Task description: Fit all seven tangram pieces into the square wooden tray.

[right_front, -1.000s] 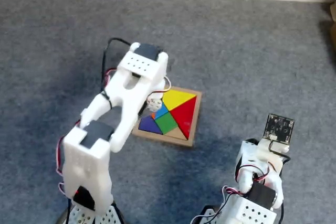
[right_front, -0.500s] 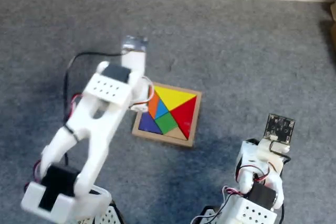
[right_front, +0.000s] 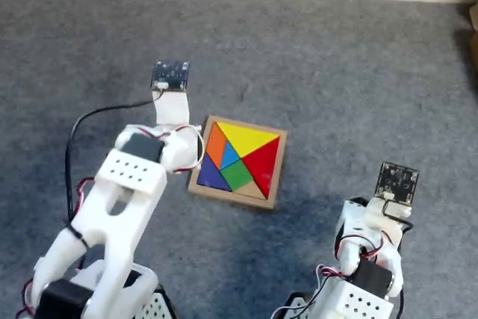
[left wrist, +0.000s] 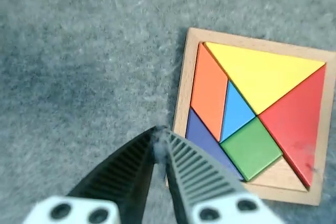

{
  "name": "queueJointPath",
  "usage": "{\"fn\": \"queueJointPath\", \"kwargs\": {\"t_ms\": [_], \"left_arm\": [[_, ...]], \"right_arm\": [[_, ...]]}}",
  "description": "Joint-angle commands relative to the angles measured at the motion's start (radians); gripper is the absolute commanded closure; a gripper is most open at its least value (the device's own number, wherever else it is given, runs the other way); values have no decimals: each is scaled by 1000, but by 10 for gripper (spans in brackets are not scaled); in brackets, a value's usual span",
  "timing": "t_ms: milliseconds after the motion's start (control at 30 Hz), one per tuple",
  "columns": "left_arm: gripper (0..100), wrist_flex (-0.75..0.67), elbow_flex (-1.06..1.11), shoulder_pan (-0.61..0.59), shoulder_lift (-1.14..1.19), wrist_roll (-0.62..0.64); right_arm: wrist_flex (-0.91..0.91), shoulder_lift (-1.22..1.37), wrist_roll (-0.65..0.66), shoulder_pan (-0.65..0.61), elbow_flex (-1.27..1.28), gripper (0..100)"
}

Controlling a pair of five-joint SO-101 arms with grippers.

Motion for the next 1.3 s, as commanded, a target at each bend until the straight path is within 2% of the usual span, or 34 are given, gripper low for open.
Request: {"fn": "queueJointPath", "kwargs": {"t_ms": [0, 267, 433, 533, 1067, 1267], "left_arm": [[995, -78, 65, -19, -105, -3], [995, -232, 245, -21, -282, -6], [995, -399, 412, -21, -427, -135], [995, -486, 492, -21, -526, -158], [995, -489, 685, -16, -957, -160], [995, -466, 723, -53, -1081, -160]], "right_arm": [[-21, -15, 0, 7, 94, 993], [-21, -15, 0, 7, 94, 993], [-21, -15, 0, 5, 94, 993], [-21, -15, 0, 5, 94, 993], [-21, -15, 0, 5, 94, 993], [-22, -15, 0, 5, 94, 993]]}}
